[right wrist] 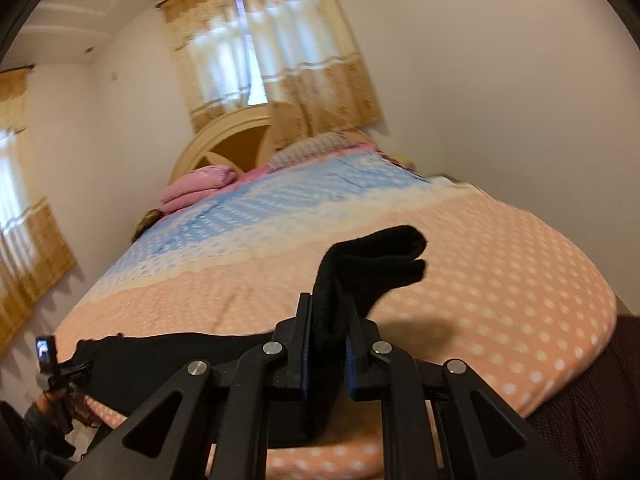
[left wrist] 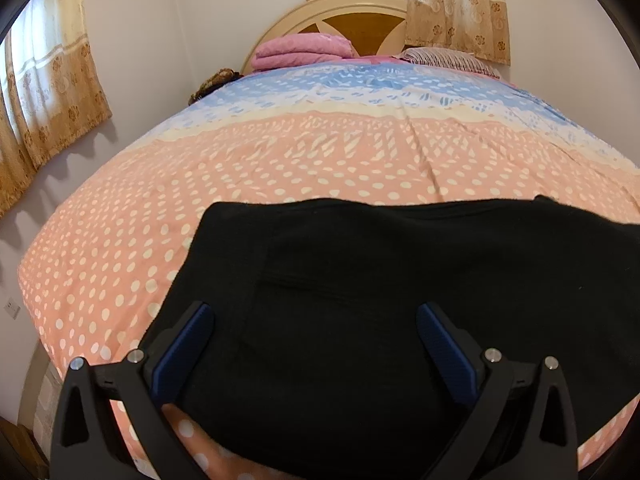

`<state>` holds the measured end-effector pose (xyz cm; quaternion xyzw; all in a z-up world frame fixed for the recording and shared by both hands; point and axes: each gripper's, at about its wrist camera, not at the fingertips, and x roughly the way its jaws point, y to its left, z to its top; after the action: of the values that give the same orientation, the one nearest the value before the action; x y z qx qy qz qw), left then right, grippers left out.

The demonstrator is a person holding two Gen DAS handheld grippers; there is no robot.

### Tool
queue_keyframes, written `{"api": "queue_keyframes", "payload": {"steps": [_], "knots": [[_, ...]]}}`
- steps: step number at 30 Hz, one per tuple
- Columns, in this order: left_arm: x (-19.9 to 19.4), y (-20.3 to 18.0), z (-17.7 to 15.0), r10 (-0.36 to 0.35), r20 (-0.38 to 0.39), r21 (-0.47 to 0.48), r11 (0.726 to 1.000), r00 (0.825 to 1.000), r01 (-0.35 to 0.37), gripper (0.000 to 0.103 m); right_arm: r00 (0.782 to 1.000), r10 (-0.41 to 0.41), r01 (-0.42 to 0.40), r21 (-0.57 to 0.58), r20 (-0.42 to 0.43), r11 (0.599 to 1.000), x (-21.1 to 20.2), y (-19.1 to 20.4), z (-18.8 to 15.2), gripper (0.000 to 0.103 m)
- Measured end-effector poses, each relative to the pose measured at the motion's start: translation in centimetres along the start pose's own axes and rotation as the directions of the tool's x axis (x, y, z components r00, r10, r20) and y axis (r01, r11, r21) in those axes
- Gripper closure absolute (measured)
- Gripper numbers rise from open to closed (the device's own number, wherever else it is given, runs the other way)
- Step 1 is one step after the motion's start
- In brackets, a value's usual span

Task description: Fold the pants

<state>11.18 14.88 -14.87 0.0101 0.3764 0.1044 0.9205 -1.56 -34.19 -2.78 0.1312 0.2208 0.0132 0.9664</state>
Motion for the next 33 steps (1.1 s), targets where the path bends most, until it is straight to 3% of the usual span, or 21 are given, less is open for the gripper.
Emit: {"api": "queue_keyframes", "payload": {"steps": [8, 17, 25, 29, 32, 33], "knots": [[-1.3, -0.2, 0.6, -0.009, 0.014, -0.022, 1.0, 1.0, 0.009, 0.0, 0.993, 0.12, -0.121, -0.093, -0.019, 0.988, 1.9, 5.9, 0.1, 0.092], [-3.8, -1.1, 1.9, -0.051, 0.071, -0.019, 0.998, 0.996, 0.052, 0.0, 0.967, 0.227, -0.244, -0.166, -0.115, 0.955, 6.2, 12.4, -2.0, 0.092], [-5.3, -4.9, 1.9, -0.196, 0.059, 0.05, 0.98, 0.979, 0.193, 0.0, 0.927, 0.252, -0.321, -0.235, -0.279, 0.918, 11.3, 18.0, -7.6, 0.095], [-5.5, -7.9, 1.9, -0.265, 0.032, 0.111, 0.959, 0.964, 0.261, 0.0, 0.877, 0.191, -0.35, -0.314, -0.441, 0.883, 13.7, 20.0, -11.4, 0.095], [-6.1, -11.1, 2.4, -0.325, 0.022, 0.178, 0.932, 0.946, 0.316, 0.0, 0.871, 0.172, -0.351, -0.337, -0.461, 0.874, 13.2, 19.7, -11.7, 0.094], [-6.3, -12.0, 2.5, -0.349, 0.015, 0.195, 0.92, 0.937, 0.339, 0.0, 0.878, 0.175, -0.344, -0.333, -0.446, 0.878, 12.6, 19.1, -11.3, 0.087]]}}
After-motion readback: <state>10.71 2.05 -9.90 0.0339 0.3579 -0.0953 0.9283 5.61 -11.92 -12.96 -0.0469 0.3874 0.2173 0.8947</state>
